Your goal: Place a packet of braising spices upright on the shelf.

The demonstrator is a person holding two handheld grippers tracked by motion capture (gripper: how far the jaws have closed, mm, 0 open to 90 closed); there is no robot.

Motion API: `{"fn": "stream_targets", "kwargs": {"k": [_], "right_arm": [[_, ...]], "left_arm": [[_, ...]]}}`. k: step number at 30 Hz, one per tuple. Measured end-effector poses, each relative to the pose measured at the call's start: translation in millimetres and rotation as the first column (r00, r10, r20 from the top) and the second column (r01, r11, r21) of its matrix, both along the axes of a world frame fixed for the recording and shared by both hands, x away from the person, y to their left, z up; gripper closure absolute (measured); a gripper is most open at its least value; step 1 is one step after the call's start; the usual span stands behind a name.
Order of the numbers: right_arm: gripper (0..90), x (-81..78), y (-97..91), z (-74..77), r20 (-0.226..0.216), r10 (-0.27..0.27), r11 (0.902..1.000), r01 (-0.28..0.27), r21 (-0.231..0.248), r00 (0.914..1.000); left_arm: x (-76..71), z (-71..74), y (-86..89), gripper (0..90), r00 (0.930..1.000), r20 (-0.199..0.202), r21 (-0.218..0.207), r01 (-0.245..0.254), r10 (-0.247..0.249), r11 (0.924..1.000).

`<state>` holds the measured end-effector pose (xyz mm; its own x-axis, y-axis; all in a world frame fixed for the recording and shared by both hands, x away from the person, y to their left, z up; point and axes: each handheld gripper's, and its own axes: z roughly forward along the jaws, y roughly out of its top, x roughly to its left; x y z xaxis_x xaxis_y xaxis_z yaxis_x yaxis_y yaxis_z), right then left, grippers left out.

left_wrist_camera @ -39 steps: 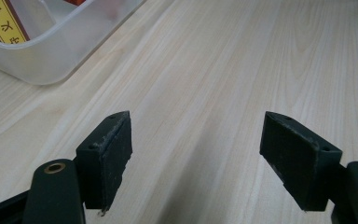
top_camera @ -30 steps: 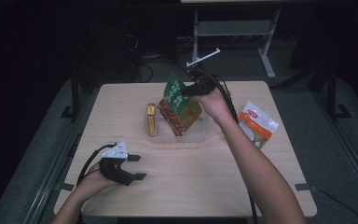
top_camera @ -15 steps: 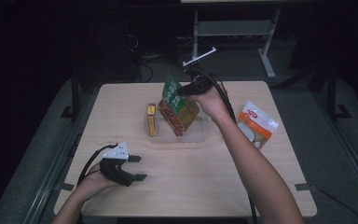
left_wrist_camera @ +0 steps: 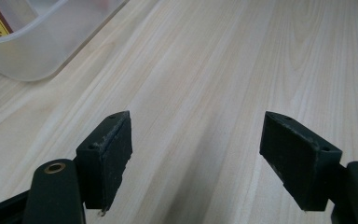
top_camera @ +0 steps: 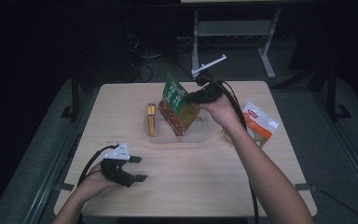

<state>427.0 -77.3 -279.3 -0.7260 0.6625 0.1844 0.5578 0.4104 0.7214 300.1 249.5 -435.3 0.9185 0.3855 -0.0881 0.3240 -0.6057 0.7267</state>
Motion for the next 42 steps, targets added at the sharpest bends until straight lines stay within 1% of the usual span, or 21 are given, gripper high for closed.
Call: {"fn": "stream_targets", "kwargs": {"k": [5,8,11,12,13,20,21,24,28,30,33,34,39,42], "right_arm": [[81.6,-7.2,-9.7,-3.8,0.002,0.0,0.9998,0.0,0.019,1.0],[84.7,-9.9,-13.8,-6.0,0.004,-0.002,0.9997,0.002,0.025,1.0],[89.3,-9.4,-15.4,-6.7,0.013,-0.007,0.9998,0.007,0.021,0.9999],[89.7,-8.7,-15.4,-6.6,0.015,-0.005,0.9998,0.004,0.021,0.9999],[89.7,-8.4,-15.0,-6.0,0.007,-0.006,0.9996,0.006,0.028,1.0],[90.0,-3.1,-5.8,-1.7,0.025,-0.006,0.9999,0.006,0.016,0.9997],[90.0,-1.7,-3.9,-0.8,0.025,-0.004,0.9999,0.003,0.012,0.9997],[90.0,2.2,2.6,1.8,0.03,-0.002,1.0,0.002,0.004,0.9995],[90.0,7.9,11.1,4.5,0.036,-0.001,1.0,0.002,-0.007,0.9994],[90.0,10.2,14.5,5.9,0.03,-0.001,1.0,0.001,-0.005,0.9995],[90.0,13.6,20.1,8.7,0.038,0.004,0.9997,-0.003,-0.023,0.9993],[90.0,14.8,21.8,8.2,0.043,0.005,0.9998,-0.004,-0.02,0.9991],[90.0,16.2,26.9,8.5,0.036,0.011,0.9998,-0.01,-0.017,0.9993],[89.9,17.2,29.3,9.0,0.04,0.018,0.9996,-0.017,-0.024,0.999]], "left_arm": [[0.0,0.4,0.5,24.6,1.0,0.003,0.006,0.001,-0.001,1.0],[0.1,0.2,0.3,24.6,1.0,0.003,0.008,0.001,-0.001,1.0],[-0.2,0.3,0.3,24.6,1.0,0.004,0.006,0.001,-0.001,1.0],[-0.3,0.5,0.4,24.6,1.0,0.004,0.006,0.001,-0.001,1.0],[-0.2,0.6,0.7,24.6,1.0,0.003,0.006,0.0,0.0,1.0],[-0.1,-0.2,0.8,24.8,1.0,0.0,0.002,-0.004,0.004,1.0],[-0.5,-0.4,0.4,24.8,1.0,-0.003,-0.004,-0.008,0.008,1.0],[-0.3,0.2,1.2,24.8,1.0,-0.003,0.003,-0.003,0.003,1.0],[0.1,0.0,1.6,24.8,1.0,0.002,0.0,-0.002,0.002,1.0],[0.2,-0.1,1.6,24.8,1.0,0.003,0.003,0.0,0.0,1.0],[0.2,-0.2,1.4,24.8,1.0,0.003,0.003,0.0,0.0,1.0],[0.1,-0.3,1.4,24.8,1.0,0.001,0.002,0.0,0.0,1.0],[0.0,-0.4,1.0,24.8,1.0,0.001,0.008,0.005,-0.005,1.0],[0.0,-0.7,0.1,24.8,0.9999,0.004,0.011,0.01,-0.01,0.9999]]}}
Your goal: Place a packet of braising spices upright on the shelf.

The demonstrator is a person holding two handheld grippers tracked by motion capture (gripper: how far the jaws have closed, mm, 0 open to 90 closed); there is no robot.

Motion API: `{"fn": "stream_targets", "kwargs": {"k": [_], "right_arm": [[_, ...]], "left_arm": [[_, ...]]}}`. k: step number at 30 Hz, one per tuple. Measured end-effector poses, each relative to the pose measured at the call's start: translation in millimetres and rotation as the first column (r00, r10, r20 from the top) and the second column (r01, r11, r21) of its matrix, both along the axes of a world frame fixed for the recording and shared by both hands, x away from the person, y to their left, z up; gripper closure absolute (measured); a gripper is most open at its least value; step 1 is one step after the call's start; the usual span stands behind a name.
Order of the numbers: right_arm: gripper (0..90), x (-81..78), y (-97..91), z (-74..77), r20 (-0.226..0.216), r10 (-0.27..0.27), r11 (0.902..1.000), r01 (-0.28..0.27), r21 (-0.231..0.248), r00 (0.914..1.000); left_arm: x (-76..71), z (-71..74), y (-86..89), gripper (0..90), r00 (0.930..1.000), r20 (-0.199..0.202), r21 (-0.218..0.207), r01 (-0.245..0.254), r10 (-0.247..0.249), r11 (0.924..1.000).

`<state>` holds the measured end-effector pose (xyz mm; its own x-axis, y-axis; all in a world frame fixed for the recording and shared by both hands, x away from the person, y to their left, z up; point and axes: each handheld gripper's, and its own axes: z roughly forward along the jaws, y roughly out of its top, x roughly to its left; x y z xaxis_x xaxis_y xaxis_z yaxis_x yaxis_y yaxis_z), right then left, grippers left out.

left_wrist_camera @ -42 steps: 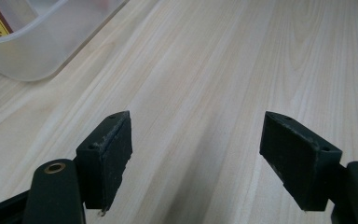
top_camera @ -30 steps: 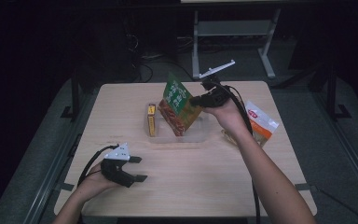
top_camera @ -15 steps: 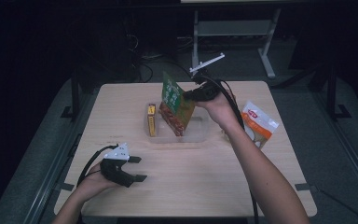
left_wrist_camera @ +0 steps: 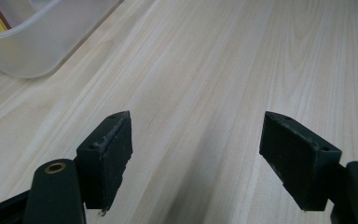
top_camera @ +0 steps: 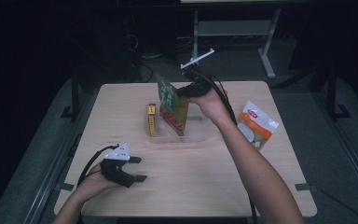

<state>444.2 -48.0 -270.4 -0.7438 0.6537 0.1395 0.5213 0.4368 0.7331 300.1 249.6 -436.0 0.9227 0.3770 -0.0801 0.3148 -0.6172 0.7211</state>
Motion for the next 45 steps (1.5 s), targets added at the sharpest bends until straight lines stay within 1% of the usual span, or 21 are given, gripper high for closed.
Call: {"fn": "stream_targets", "kwargs": {"k": [4,9,11,14,16,17,18,19,24,25,28,31,34,35,37,41,42,45], "right_arm": [[89.0,1.8,2.5,-0.1,-0.001,0.005,1.0,-0.005,0.001,1.0],[82.3,1.7,4.0,-1.0,0.007,0.002,1.0,-0.002,0.005,1.0],[75.6,1.3,3.5,-1.5,0.011,-0.004,1.0,0.004,0.004,0.9999],[65.1,-0.8,0.4,-0.8,0.003,0.0,0.9999,0.0,0.011,1.0],[54.7,-3.2,-1.1,-0.8,0.012,-0.001,1.0,0.001,0.009,0.9999],[51.8,-4.7,-2.3,-1.1,0.011,-0.008,1.0,0.008,0.005,0.9999],[49.8,-5.9,-3.4,-1.6,0.015,-0.01,0.9999,0.01,0.002,0.9998],[48.0,-7.0,-4.8,-1.8,0.014,0.0,1.0,0.0,0.004,0.9999],[40.3,-15.7,-12.4,-3.6,0.031,0.02,0.9995,-0.021,0.024,0.9993],[39.5,-18.5,-14.5,-4.3,0.039,0.031,0.9991,-0.032,0.028,0.9988],[37.0,-25.5,-20.3,-5.6,0.046,0.041,0.9983,-0.043,0.039,0.9981],[36.6,-31.9,-27.1,-7.6,0.06,0.051,0.9973,-0.054,0.051,0.9969],[36.3,-40.5,-35.3,-10.2,0.065,0.057,0.9966,-0.06,0.057,0.9963],[36.3,-42.2,-37.4,-11.5,0.073,0.06,0.9963,-0.064,0.057,0.9955],[36.0,-47.5,-42.4,-15.8,0.077,0.059,0.9964,-0.064,0.056,0.9953],[35.7,-55.9,-51.7,-25.4,0.071,0.052,0.997,-0.056,0.053,0.9961],[35.7,-57.6,-54.5,-28.4,0.075,0.054,0.9971,-0.058,0.049,0.9957],[35.7,-63.6,-61.3,-37.7,0.083,0.054,0.9976,-0.058,0.037,0.995]], "left_arm": [[-0.6,-0.7,-1.1,24.8,1.0,-0.005,-0.004,-0.001,0.001,1.0],[-0.8,-0.9,-1.3,24.7,1.0,-0.003,-0.006,-0.001,0.001,1.0],[-0.8,-0.7,-1.2,24.7,1.0,0.002,-0.002,0.003,-0.003,1.0],[-0.6,-0.8,-1.2,24.6,1.0,0.004,0.001,0.004,-0.004,1.0],[-0.2,-1.0,-1.3,24.4,1.0,0.004,0.002,0.005,-0.005,1.0],[-0.2,-1.2,-1.5,24.4,1.0,0.004,0.003,0.005,-0.005,1.0],[-0.5,-1.4,-1.9,24.3,1.0,0.002,0.002,0.004,-0.004,1.0],[-0.8,-1.5,-2.3,23.9,1.0,-0.002,0.002,0.002,-0.002,1.0],[-0.2,-2.2,-3.3,22.7,1.0,-0.005,0.012,0.008,-0.008,0.9999],[-0.3,-2.4,-3.4,22.3,1.0,-0.007,0.012,0.007,-0.007,0.9999],[-0.8,-2.9,-4.1,21.8,0.9999,-0.014,0.004,-0.001,0.001,1.0],[-0.7,-2.5,-3.8,21.5,0.9999,-0.015,0.011,-0.003,0.003,0.9999],[-0.9,-2.3,-3.5,20.8,0.9999,-0.012,0.012,-0.002,0.002,0.9999],[-0.2,-1.9,-2.9,20.7,1.0,-0.005,0.021,0.003,-0.003,0.9998],[-0.2,-1.9,-3.1,20.5,1.0,-0.005,0.021,-0.002,0.002,0.9998],[-0.4,-2.2,-3.4,20.2,1.0,-0.006,0.021,-0.004,0.004,0.9998],[-1.1,-2.7,-4.1,20.2,0.9999,-0.011,0.011,-0.012,0.012,0.9999],[-1.0,-2.8,-4.1,20.1,0.9999,-0.009,0.016,-0.012,0.012,0.9998]]}}
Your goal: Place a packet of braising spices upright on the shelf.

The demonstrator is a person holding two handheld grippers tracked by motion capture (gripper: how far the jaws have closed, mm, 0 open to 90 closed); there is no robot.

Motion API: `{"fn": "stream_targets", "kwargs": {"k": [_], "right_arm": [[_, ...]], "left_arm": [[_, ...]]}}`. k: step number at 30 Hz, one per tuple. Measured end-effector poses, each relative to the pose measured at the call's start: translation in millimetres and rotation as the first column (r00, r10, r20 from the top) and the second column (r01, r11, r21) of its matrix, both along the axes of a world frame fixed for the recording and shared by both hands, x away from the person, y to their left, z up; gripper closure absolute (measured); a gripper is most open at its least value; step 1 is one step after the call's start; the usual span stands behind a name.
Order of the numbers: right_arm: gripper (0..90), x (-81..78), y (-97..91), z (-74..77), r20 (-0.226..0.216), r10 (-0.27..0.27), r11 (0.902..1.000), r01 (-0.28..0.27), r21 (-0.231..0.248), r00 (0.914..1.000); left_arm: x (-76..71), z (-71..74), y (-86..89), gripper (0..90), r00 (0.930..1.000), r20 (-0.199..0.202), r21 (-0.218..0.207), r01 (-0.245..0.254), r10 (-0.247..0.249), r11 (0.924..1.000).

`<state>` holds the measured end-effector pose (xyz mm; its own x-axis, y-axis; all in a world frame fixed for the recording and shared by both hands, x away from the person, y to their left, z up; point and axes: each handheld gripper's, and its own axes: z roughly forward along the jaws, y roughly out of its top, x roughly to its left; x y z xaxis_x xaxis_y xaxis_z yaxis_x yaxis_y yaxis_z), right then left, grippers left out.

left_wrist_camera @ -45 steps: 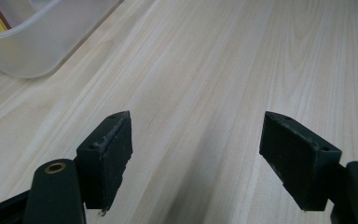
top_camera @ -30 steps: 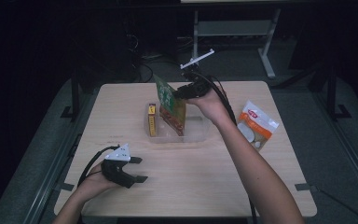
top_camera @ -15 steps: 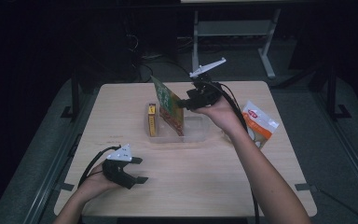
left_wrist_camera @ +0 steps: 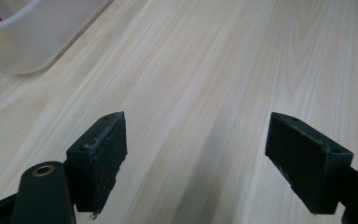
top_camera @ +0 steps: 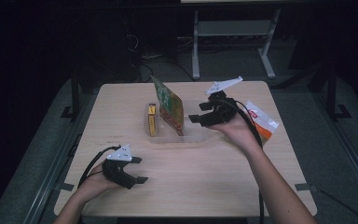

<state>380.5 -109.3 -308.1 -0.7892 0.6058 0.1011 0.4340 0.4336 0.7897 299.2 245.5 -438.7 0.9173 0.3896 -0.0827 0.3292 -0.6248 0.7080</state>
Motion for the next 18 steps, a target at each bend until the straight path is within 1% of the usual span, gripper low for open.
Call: {"fn": "stream_targets", "kwargs": {"k": [1,2,4,5,7,9,11,13,14,16,17,18], "right_arm": [[35.7,-2.5,-2.0,-3.0,0.0,-0.005,0.9999,0.005,-0.009,1.0],[35.7,-4.7,-4.4,-6.3,0.012,-0.001,0.9998,0.002,-0.02,0.9999],[35.7,-9.2,-7.9,-12.1,0.016,-0.001,0.9997,0.002,-0.024,0.9999],[35.7,-12.1,-10.6,-16.8,0.019,-0.003,0.9995,0.003,-0.032,0.9998],[35.9,-15.9,-15.8,-24.8,0.029,0.002,0.9995,-0.001,-0.032,0.9996],[35.9,-19.9,-20.9,-32.7,0.021,0.006,0.9998,-0.006,-0.02,0.9998],[35.9,-23.9,-25.9,-40.7,0.025,0.014,0.9998,-0.013,-0.018,0.9996],[35.3,-26.1,-29.6,-47.2,0.013,0.02,0.9994,-0.019,-0.029,0.9997],[35.3,-28.3,-32.0,-51.5,0.014,0.018,0.9994,-0.017,-0.032,0.9997],[34.9,-30.0,-36.0,-58.0,-0.002,0.014,0.999,-0.014,-0.043,0.9999],[34.3,-30.8,-37.6,-61.0,-0.003,0.008,0.9982,-0.008,-0.059,1.0],[34.6,-31.8,-39.1,-63.5,0.006,0.006,0.9977,-0.006,-0.067,1.0]], "left_arm": [[0.0,0.1,-0.1,20.1,1.0,0.0,0.002,0.0,0.0,1.0],[0.0,-0.1,-0.2,20.1,1.0,0.0,0.002,-0.002,0.002,1.0],[-0.2,-0.9,-0.1,20.1,1.0,-0.004,-0.009,-0.004,0.004,0.9999],[-0.4,-1.2,-0.1,20.1,1.0,-0.004,-0.004,-0.003,0.003,1.0],[-0.8,-1.8,-0.6,20.1,1.0,-0.006,-0.003,-0.006,0.006,1.0],[-0.5,-2.0,-0.9,20.1,1.0,-0.003,-0.002,-0.007,0.007,1.0],[-0.6,-2.1,-1.4,20.1,1.0,-0.002,-0.002,-0.007,0.007,1.0],[-0.6,-2.4,-1.8,20.1,1.0,-0.003,-0.001,-0.009,0.009,1.0],[-0.5,-2.5,-1.9,20.1,1.0,-0.002,0.003,-0.009,0.009,1.0],[-0.3,-2.7,-2.0,20.1,1.0,-0.001,0.007,-0.006,0.006,1.0],[-0.5,-2.7,-2.1,20.1,1.0,-0.002,0.009,-0.006,0.006,0.9999],[-0.6,-3.2,-2.2,20.2,1.0,-0.003,0.007,-0.005,0.005,1.0]]}}
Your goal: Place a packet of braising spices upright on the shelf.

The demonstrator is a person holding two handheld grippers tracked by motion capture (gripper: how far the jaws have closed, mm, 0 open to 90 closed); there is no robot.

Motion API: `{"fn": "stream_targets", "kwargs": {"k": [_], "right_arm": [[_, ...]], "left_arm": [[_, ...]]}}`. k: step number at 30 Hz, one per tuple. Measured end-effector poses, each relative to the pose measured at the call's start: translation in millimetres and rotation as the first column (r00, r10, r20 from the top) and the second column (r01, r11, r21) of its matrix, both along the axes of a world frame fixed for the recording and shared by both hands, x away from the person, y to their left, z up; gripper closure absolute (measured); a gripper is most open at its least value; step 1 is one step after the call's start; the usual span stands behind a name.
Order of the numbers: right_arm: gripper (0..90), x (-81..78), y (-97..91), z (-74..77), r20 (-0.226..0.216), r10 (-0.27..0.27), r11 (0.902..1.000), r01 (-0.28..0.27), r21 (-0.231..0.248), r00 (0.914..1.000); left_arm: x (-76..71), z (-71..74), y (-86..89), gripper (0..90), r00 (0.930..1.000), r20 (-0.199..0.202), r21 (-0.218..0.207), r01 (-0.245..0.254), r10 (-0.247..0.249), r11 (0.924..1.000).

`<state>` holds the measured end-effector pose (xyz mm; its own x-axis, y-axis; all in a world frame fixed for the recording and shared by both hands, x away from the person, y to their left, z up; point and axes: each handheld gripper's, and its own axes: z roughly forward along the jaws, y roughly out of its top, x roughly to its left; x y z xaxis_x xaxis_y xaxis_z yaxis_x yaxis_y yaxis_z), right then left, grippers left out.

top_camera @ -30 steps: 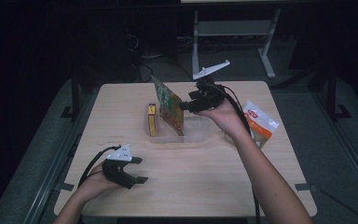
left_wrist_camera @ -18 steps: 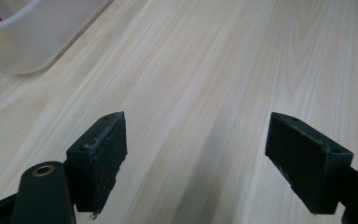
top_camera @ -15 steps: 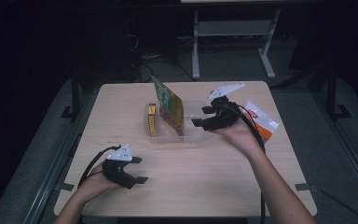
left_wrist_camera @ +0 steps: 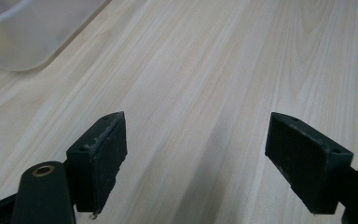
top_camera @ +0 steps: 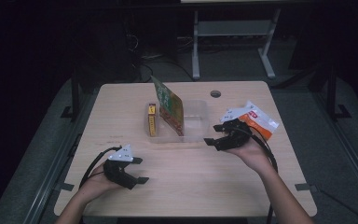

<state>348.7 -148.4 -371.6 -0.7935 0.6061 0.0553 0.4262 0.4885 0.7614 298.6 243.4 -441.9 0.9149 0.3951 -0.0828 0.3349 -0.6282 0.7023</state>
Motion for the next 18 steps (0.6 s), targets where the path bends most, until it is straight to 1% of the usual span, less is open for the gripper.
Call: {"fn": "stream_targets", "kwargs": {"k": [1,2,5,7,8,9,11,13,14,16,18], "right_arm": [[34.7,-1.5,-2.9,-4.7,0.004,-0.005,1.0,0.005,0.004,1.0],[34.6,-2.0,-5.2,-8.4,-0.01,-0.008,1.0,0.008,0.003,0.9999],[34.6,-3.4,-10.4,-19.3,-0.017,-0.013,0.9994,0.012,-0.033,0.9998],[34.4,-3.8,-13.2,-26.1,-0.036,-0.019,0.9988,0.017,-0.046,0.9992],[34.5,-3.8,-14.4,-29.3,-0.035,-0.024,0.9972,0.021,-0.071,0.9991],[34.9,-4.9,-15.7,-33.0,-0.03,-0.03,0.9962,0.028,-0.082,0.9991],[34.9,-6.2,-18.6,-40.2,-0.051,-0.035,0.9957,0.03,-0.087,0.9981],[35.1,-8.0,-21.3,-45.0,-0.058,-0.045,0.9938,0.038,-0.105,0.9973],[35.4,-9.5,-23.3,-46.5,-0.054,-0.043,0.9942,0.037,-0.101,0.9976],[35.7,-11.2,-27.0,-48.1,-0.067,-0.05,0.995,0.043,-0.09,0.9965],[35.8,-13.0,-31.1,-49.8,-0.072,-0.056,0.9939,0.049,-0.099,0.9958]], "left_arm": [[0.3,-0.1,0.2,20.2,1.0,0.004,0.003,0.003,-0.003,1.0],[0.1,-0.2,0.2,20.2,1.0,0.002,0.005,0.002,-0.002,1.0],[0.3,-0.9,0.4,20.2,1.0,0.002,0.005,0.002,-0.002,1.0],[0.2,-1.8,0.3,20.2,1.0,0.002,0.005,0.0,0.0,1.0],[0.1,-2.0,0.4,20.2,1.0,-0.002,0.011,0.002,-0.002,0.9999],[0.2,-2.5,0.3,20.2,1.0,0.001,0.012,0.005,-0.005,0.9999],[-0.1,-4.1,-0.5,20.2,1.0,0.0,0.013,0.005,-0.005,0.9999],[-0.5,-4.7,-1.0,20.2,1.0,0.001,0.014,0.007,-0.007,0.9999],[-0.7,-4.6,-1.2,20.2,1.0,0.002,0.016,0.007,-0.007,0.9999],[-0.8,-4.6,-1.2,20.2,1.0,0.003,0.017,0.008,-0.008,0.9998],[-0.9,-4.5,-1.2,20.2,1.0,0.002,0.014,0.008,-0.008,0.9999]]}}
